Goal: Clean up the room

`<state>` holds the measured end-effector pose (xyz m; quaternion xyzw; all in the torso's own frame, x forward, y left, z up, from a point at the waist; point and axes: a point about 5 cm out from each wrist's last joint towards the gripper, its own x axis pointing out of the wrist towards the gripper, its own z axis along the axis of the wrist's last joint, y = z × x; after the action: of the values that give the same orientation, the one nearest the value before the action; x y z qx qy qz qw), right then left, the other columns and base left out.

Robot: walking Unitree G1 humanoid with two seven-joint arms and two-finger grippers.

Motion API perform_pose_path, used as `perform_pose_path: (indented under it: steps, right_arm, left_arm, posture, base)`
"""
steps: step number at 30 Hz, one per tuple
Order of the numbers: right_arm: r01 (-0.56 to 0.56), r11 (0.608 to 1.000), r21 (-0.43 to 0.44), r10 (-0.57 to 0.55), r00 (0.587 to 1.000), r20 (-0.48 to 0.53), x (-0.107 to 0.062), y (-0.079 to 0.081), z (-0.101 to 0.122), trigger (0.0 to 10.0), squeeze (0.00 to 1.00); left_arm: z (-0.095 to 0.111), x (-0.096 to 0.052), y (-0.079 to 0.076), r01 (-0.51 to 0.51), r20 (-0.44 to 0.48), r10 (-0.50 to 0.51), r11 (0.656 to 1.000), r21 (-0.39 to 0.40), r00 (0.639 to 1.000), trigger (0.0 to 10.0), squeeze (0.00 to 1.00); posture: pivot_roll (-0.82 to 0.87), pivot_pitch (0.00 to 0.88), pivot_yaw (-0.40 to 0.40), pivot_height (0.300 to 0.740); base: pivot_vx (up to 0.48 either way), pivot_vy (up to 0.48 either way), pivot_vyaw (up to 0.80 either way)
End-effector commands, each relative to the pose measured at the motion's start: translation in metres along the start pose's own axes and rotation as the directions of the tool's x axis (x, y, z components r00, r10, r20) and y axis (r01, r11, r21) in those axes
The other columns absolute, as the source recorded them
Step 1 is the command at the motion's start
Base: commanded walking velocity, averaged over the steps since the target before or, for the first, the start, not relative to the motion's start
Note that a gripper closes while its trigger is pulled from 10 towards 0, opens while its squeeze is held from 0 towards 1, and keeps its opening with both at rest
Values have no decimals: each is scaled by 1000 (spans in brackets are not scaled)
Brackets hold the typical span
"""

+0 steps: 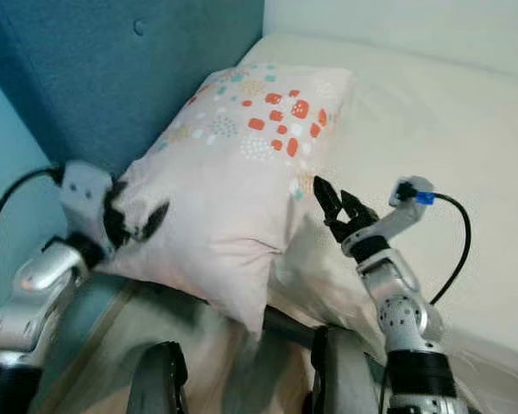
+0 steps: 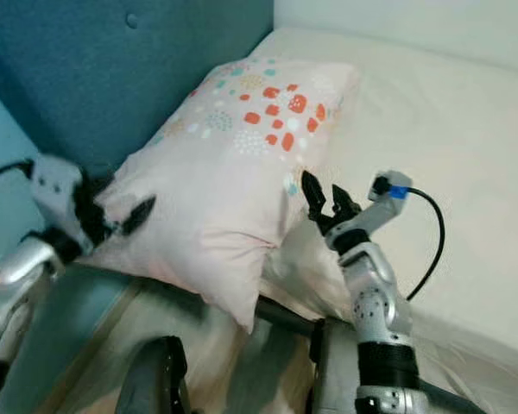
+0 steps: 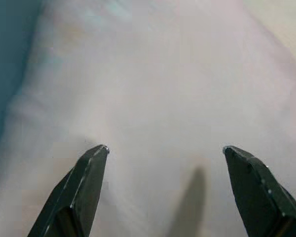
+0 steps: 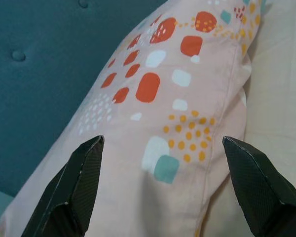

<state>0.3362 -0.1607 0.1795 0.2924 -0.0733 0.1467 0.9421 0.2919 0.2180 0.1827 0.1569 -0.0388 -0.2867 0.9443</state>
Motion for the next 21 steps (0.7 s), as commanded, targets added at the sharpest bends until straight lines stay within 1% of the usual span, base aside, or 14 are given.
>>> perform_pose_path:
  steps: [1, 2, 3, 4, 5, 6, 7, 9, 10, 12, 14, 16, 20, 21]
  right_arm:
    - [13, 1000, -15, -13, 999, -43, -3, -4, -8, 10000, 0]
    - [13, 1000, -15, -13, 999, -43, -3, -4, -8, 10000, 0]
    - [15, 999, -28, -16, 999, -51, -4, -5, -8, 10000, 0]
    - [18, 999, -38, -20, 998, -55, -4, -6, -8, 10000, 0]
    - [18, 999, -38, -20, 998, -55, -4, -6, -8, 10000, 0]
    - [27, 999, -47, -30, 998, -60, -5, -8, -8, 10000, 0]
    - [32, 998, -50, -35, 997, -62, -6, -9, -8, 10000, 0]
    - [38, 998, -51, -41, 997, -63, -7, -11, -7, 10000, 0]
    - [38, 998, -51, -41, 997, -63, -7, -11, -7, 10000, 0]
    - [41, 998, -50, -44, 997, -63, -8, -12, -7, 10000, 0]
    - [42, 998, -50, -46, 997, -64, -8, -12, -7, 10000, 0]
    - [45, 998, -50, -48, 997, -57, -6, -11, -5, 10000, 0]
    - [46, 997, -54, -49, 997, -53, -7, -10, -4, 10000, 0]
    - [46, 997, -54, -49, 997, -53, -7, -10, -4, 10000, 0]
  left_arm:
    - [-11, -9, -15, 170, -102, -163, 983, 73, 981, 10000, 1000]
    - [-11, -9, -15, 170, -102, -163, 983, 73, 981, 10000, 1000]
    - [-23, -18, -23, 267, -196, -236, 952, 148, 952, 10000, 953]
    - [-34, -28, -36, 368, -263, -317, 914, 172, 911, 10000, 894]
    - [-34, -28, -36, 368, -263, -317, 914, 172, 911, 10000, 894]
    - [-47, -40, -54, 479, -324, -412, 863, 160, 852, 10000, 314]
    - [-53, -49, -67, 547, -352, -478, 828, 127, 805, 10000, 0]
    - [-63, -60, -88, 629, -382, -560, 774, 75, 735, 10000, 0]
    - [-63, -60, -88, 629, -382, -560, 774, 75, 735, 10000, 0]
    - [-67, -58, -104, 676, -385, -604, 733, 76, 698, 10000, 0]
    - [-67, -55, -109, 687, -383, -612, 721, 88, 692, 10000, 0]
    - [-72, -25, -119, 669, -375, -570, 705, 233, 731, 10000, 0]
    - [-70, 6, -113, 589, -343, -483, 717, 372, 805, 10000, 0]
    - [-70, 6, -113, 589, -343, -483, 717, 372, 805, 10000, 0]
  posture:
    - [102, 226, -8, 535]
    - [102, 226, -8, 535]
    - [98, 229, -7, 535]
    - [98, 229, -7, 535]
    - [98, 229, -7, 535]
    - [94, 233, -4, 535]
    - [91, 236, -4, 535]
    - [93, 237, -6, 535]
    - [93, 237, -6, 535]
    - [94, 237, -9, 535]
    - [94, 237, -9, 535]
    - [83, 239, -11, 535]
    - [71, 242, -13, 535]
    - [71, 242, -13, 535]
  base:
    - [0, 0, 0]
    - [0, 0, 0]
    - [0, 0, 0]
    - [0, 0, 0]
    - [0, 0, 0]
    - [0, 0, 0]
    - [0, 0, 0]
    - [0, 0, 0]
    - [0, 0, 0]
    - [0, 0, 0]
    - [0, 0, 0]
    - [0, 0, 0]
    - [0, 0, 0]
    - [0, 0, 0]
